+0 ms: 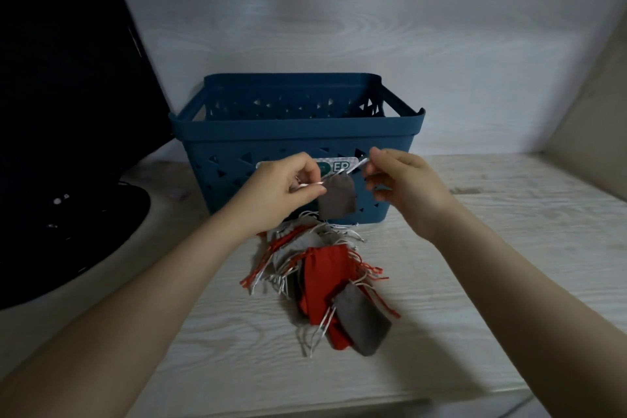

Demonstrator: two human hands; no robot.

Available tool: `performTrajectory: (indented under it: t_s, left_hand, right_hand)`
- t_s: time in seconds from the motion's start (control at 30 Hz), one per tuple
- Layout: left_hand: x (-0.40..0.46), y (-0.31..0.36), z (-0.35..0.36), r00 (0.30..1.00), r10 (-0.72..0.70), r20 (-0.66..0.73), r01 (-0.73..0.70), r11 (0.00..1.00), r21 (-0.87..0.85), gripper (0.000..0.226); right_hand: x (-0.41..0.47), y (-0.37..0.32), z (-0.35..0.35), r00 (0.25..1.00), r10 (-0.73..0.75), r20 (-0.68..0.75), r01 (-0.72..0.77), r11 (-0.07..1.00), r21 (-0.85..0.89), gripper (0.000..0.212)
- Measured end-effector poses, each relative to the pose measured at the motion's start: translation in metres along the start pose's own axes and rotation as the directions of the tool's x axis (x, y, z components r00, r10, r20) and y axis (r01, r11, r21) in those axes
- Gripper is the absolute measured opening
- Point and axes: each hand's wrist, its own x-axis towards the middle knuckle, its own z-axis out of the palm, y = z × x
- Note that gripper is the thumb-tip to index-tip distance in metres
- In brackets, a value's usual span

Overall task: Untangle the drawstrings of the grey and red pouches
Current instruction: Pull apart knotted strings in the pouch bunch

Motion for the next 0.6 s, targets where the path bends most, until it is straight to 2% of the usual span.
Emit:
performTrajectory:
  t_s: [0.07, 0.13, 0.23, 0.3, 0.37, 0.43, 0.53, 0.6]
  left_hand:
    - [-0.001, 0.0, 0.005, 0.998, -0.046, 0.045, 0.048, 0.997, -0.058, 0.011]
    - [-0.003, -0.004, 0.008, 0.992, -0.099, 0.08, 0.107, 0.988, -0.107, 0.015]
    - [-0.009, -0.013, 0.013, 0.962, -0.224, 0.158, 0.253, 0.946, -0.201, 0.027]
    - [-0.012, -0.013, 0.016, 0.929, -0.316, 0.192, 0.366, 0.861, -0.353, 0.034]
    - [-0.013, -0.01, 0.02, 0.915, -0.362, 0.177, 0.395, 0.715, -0.577, 0.036]
    - [-0.011, -0.006, 0.022, 0.913, -0.385, 0.137, 0.332, 0.506, -0.796, 0.035]
    - [-0.006, 0.001, 0.025, 0.917, -0.386, 0.097, 0.209, 0.258, -0.943, 0.038]
    - [-0.003, 0.006, 0.026, 0.918, -0.372, 0.141, 0.161, 0.022, -0.987, 0.042]
  right_hand:
    - [-0.001, 0.005, 0.003, 0.992, 0.125, 0.011, -0.125, 0.971, 0.203, 0.039]
    - [-0.002, 0.01, 0.004, 0.979, 0.202, 0.029, -0.198, 0.911, 0.362, 0.045]
    - [-0.004, 0.019, 0.0, 0.966, 0.256, 0.027, -0.235, 0.835, 0.498, 0.055]
    - [-0.005, 0.026, -0.001, 0.959, 0.278, 0.049, -0.257, 0.788, 0.559, 0.056]
    - [-0.005, 0.03, -0.002, 0.959, 0.271, 0.081, -0.263, 0.753, 0.603, 0.051]
    - [-0.005, 0.031, -0.001, 0.966, 0.236, 0.107, -0.251, 0.748, 0.615, 0.041]
    - [-0.005, 0.028, 0.001, 0.974, 0.187, 0.125, -0.223, 0.745, 0.629, 0.031]
    - [-0.005, 0.026, 0.004, 0.976, 0.176, 0.129, -0.216, 0.704, 0.676, 0.031]
